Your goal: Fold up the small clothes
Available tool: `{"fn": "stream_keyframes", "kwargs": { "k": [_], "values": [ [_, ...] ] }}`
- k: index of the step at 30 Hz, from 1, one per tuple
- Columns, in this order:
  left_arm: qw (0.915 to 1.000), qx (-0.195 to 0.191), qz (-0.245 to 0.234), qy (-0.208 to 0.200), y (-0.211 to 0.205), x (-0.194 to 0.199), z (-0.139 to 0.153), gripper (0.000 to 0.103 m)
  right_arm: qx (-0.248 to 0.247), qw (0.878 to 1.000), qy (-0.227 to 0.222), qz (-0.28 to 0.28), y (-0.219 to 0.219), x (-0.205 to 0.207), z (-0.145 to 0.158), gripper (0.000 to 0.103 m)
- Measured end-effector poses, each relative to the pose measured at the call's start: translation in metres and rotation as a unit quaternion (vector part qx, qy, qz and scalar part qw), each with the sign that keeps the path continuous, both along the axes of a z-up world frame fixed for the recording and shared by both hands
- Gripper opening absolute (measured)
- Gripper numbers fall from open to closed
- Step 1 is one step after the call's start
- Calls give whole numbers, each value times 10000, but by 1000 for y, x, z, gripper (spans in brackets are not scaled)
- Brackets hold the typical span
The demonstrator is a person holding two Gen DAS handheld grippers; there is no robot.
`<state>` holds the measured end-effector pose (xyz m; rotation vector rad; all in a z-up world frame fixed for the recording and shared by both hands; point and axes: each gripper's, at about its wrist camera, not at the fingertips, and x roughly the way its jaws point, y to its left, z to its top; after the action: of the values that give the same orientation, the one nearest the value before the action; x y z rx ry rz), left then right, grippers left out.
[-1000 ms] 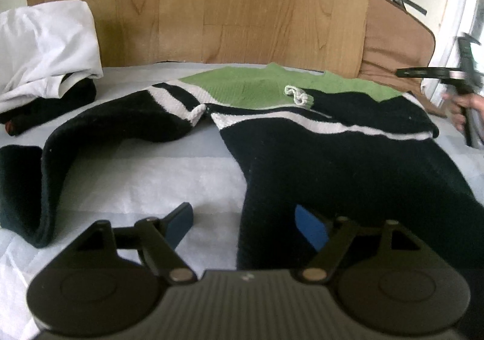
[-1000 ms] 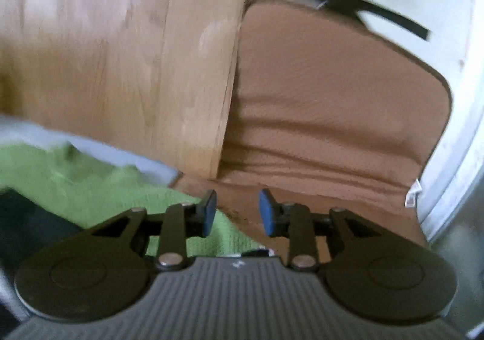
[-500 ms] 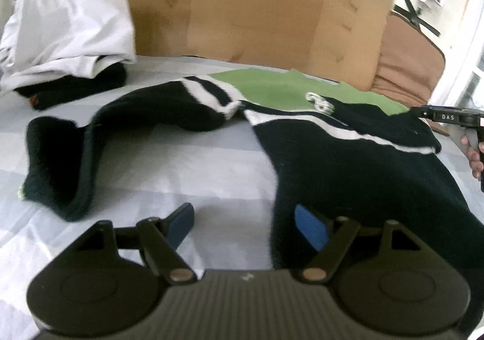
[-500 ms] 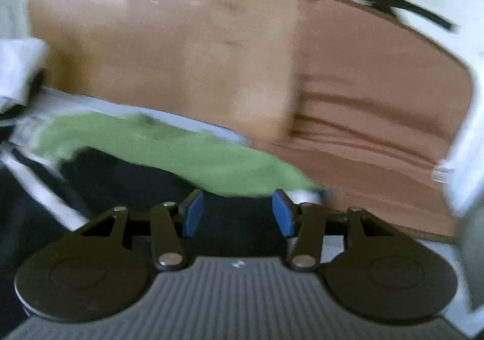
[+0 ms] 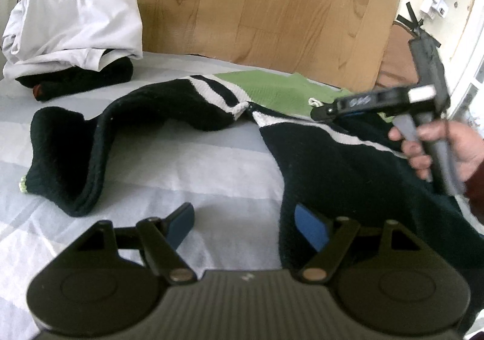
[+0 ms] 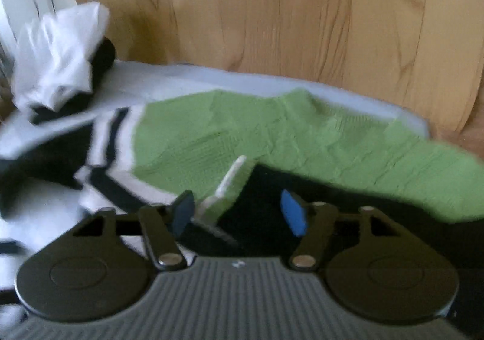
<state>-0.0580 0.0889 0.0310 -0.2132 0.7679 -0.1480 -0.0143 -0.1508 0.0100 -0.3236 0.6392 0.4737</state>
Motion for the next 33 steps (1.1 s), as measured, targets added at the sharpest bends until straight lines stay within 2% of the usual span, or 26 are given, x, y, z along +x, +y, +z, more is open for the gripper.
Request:
{"fn": "stream_keyframes", "kwargs": {
  "k": [1,3,5,8,10,11,13,14,15,17,20,24,27,29,30,32,33],
  "values": [
    [10000,-29,-18,-16,2,-1,0,76,-1,10000,-49,11,0,0,4,14],
    [9999,-87,-52,-55,5,-2,-1,76,624,9977,18,-271,-12,4,24,14],
    [9998,-145,-72,-87,8,-1,-2,76,1083,9924,-384,-430,-22,4,46,14],
    [9998,-181,-78,-102,9,0,-3,76,1486,9868,-623,-170,-11,-1,65,15],
    [9998,-169,-70,-105,9,-1,-3,76,1360,9879,-743,59,9,-2,57,16],
    [9998,-159,-55,-102,10,-2,-2,76,1103,9907,-776,177,22,1,46,21],
    [9998,-147,-20,-99,11,-5,-2,76,486,9970,-519,293,35,15,23,28],
    [9999,-138,-2,-104,13,-7,-1,76,283,9991,-271,190,35,23,10,39],
    [9999,-130,15,-110,14,-9,-1,76,321,9994,-106,117,29,26,5,49],
    [9998,-125,47,-115,19,-13,-1,76,680,9977,-16,37,3,25,14,53],
    [9998,-144,70,-116,22,-14,-1,76,1047,9939,-300,-192,-46,15,46,52],
    [9998,-137,128,-122,21,-14,-1,76,629,9924,-809,-687,-108,7,66,52],
    [9997,-137,203,-91,21,-15,0,76,598,9898,-584,-1157,-146,18,48,53],
    [9995,-87,296,-51,22,-16,3,76,447,9868,-48,-1557,-164,38,22,53],
    [9993,-52,363,-54,23,-17,5,76,409,9859,-367,-1580,-168,36,15,53],
    [9986,17,502,-158,30,-24,14,76,341,9837,-323,-1735,-160,33,17,53],
    [9979,68,600,-226,35,-28,18,76,471,9828,-284,-1761,-160,31,22,53]
  ]
}}
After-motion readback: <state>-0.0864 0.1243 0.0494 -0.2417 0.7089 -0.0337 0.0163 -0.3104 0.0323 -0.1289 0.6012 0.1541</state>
